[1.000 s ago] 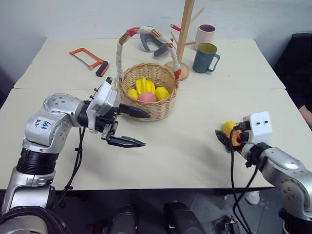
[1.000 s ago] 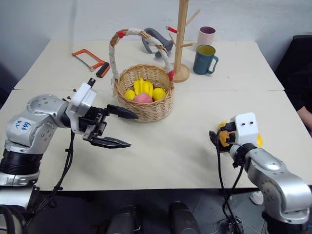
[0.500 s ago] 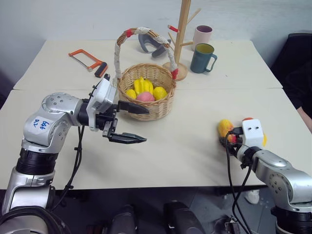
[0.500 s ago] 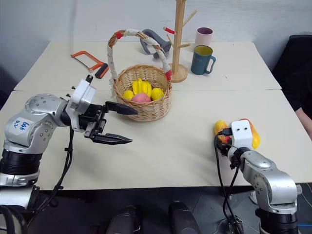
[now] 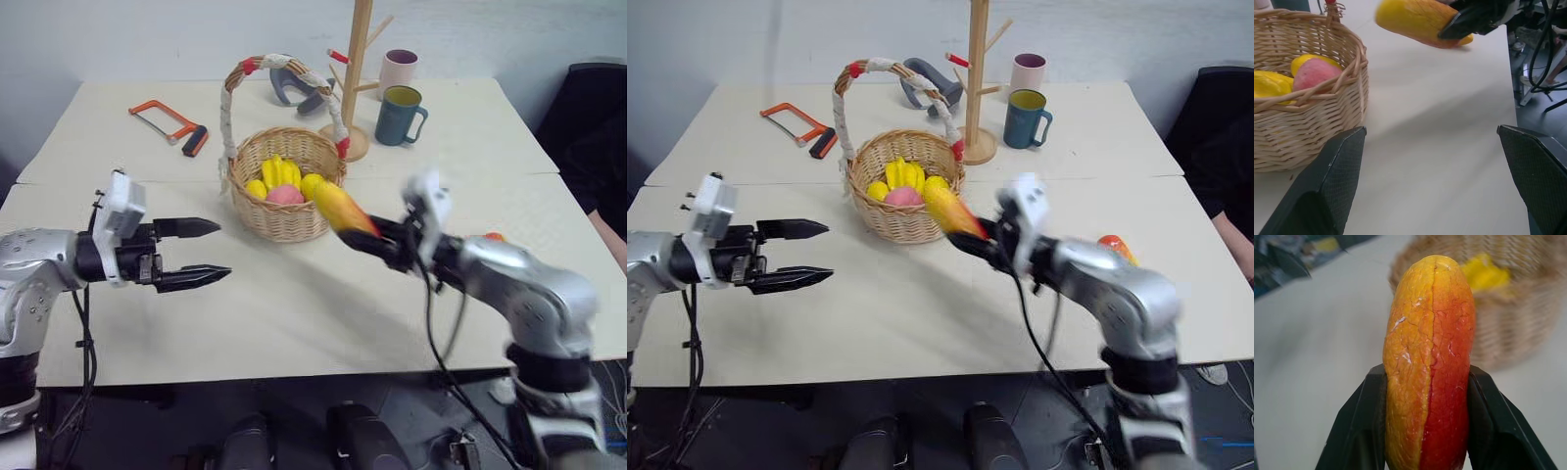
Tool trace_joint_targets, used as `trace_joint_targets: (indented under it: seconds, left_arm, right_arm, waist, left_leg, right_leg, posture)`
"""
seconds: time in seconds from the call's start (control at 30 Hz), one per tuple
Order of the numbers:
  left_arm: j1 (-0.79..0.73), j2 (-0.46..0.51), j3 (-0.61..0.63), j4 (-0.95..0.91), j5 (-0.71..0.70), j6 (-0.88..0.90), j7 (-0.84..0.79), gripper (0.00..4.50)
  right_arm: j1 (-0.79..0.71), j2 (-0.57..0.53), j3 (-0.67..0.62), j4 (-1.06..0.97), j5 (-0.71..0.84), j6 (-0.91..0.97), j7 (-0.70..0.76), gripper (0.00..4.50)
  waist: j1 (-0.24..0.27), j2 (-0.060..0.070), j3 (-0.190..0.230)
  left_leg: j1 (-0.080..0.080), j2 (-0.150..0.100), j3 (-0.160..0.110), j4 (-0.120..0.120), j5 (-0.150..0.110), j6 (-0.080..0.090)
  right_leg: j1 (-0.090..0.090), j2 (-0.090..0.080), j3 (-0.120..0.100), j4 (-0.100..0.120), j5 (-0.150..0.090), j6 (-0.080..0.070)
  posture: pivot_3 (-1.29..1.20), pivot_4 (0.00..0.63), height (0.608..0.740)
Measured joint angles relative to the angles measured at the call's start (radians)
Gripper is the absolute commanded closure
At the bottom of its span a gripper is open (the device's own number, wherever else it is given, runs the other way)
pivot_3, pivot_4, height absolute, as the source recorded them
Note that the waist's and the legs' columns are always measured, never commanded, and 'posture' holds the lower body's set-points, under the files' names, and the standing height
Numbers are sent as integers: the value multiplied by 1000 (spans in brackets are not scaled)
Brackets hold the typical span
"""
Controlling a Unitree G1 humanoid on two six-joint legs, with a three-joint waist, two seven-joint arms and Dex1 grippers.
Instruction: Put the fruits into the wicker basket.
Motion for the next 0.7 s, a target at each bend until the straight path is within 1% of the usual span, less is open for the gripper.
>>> trace_joint_targets:
  seconds: [0.1,0.17,0.2,0.27,0.33,0.37,0.4,0.43,0.5,0.57,0.6,0.67,0.7]
  left_arm:
    - [-3,0,11,-22,-10,18,26,0]
    - [-9,0,13,-39,-28,29,43,0]
    - [-9,0,15,-49,-31,33,49,0]
    - [-9,0,15,-66,-43,38,56,0]
    - [-9,0,16,-67,-49,40,66,0]
    - [-9,0,17,-67,-52,40,71,0]
    - [-10,0,17,-67,-56,40,74,0]
    - [-14,-2,16,-67,-60,40,75,0]
    - [-29,-10,1,-65,-62,38,76,0]
    - [-67,-24,-32,-57,-62,32,71,0]
    - [-74,-26,-40,-57,-61,28,69,0]
    - [-125,-52,-88,-53,-54,13,62,0]
    - [-153,-67,-112,-53,-52,6,59,0]
  right_arm:
    - [-178,85,73,196,-105,-63,-46,2966]
    - [-273,121,107,353,-193,-133,-75,2245]
    - [-306,133,117,425,-232,-169,-85,1995]
    - [-337,138,134,518,-300,-225,-100,1347]
    - [-343,142,138,574,-346,-272,-110,526]
    - [-343,146,136,584,-356,-282,-111,273]
    - [-342,148,133,582,-355,-282,-108,273]
    - [-337,147,127,564,-352,-276,-98,273]
    - [-282,129,93,431,-294,-225,-58,273]
    - [-180,85,24,209,-167,-109,-23,273]
    - [-156,71,8,162,-138,-80,-18,273]
    - [-47,-5,-74,-8,-39,27,-15,273]
    - [29,-54,-136,-88,17,87,-17,273]
  waist:
    - [1,0,0]
    - [1,0,0]
    - [0,0,0]
    - [0,0,0]
    - [-2,0,0]
    - [-2,0,0]
    - [-2,0,0]
    - [-4,0,0]
    - [-3,0,0]
    - [5,0,0]
    - [5,0,0]
    - [17,0,0]
    - [27,0,0]
  left_leg:
    - [-2,0,0,0,0,0]
    - [-2,0,1,0,0,0]
    - [-2,0,1,0,1,-3]
    - [-3,0,1,0,1,-3]
    - [-6,0,2,0,1,-4]
    - [-9,0,2,0,1,-4]
    - [-12,0,2,1,1,-4]
    - [-17,1,2,2,1,-5]
    - [-18,1,1,1,2,-5]
    - [-19,1,0,1,2,-5]
    - [-19,1,0,1,2,-5]
    - [-18,1,0,2,1,-4]
    - [-18,0,0,4,1,-3]
  right_leg:
    - [-2,-1,0,0,0,0]
    - [-3,-1,0,0,0,0]
    - [-3,-1,0,0,0,0]
    - [-4,-2,0,-1,0,0]
    - [-7,-2,1,-1,0,0]
    - [-11,-2,1,1,0,0]
    - [-15,-1,1,4,0,0]
    - [-19,-1,1,6,0,0]
    - [-21,0,0,8,0,0]
    - [-20,0,-1,7,0,0]
    - [-19,-1,-1,7,0,0]
    - [-16,-1,-1,2,0,0]
    - [-15,-1,-1,0,0,0]
  posture:
    - [0,150,740]
    - [0,150,740]
    - [0,150,740]
    - [0,150,740]
    - [0,150,740]
    - [0,150,740]
    - [0,150,740]
    - [0,150,740]
    - [0,150,740]
    - [0,150,740]
    - [0,150,740]
    - [0,150,740]
    - [0,150,740]
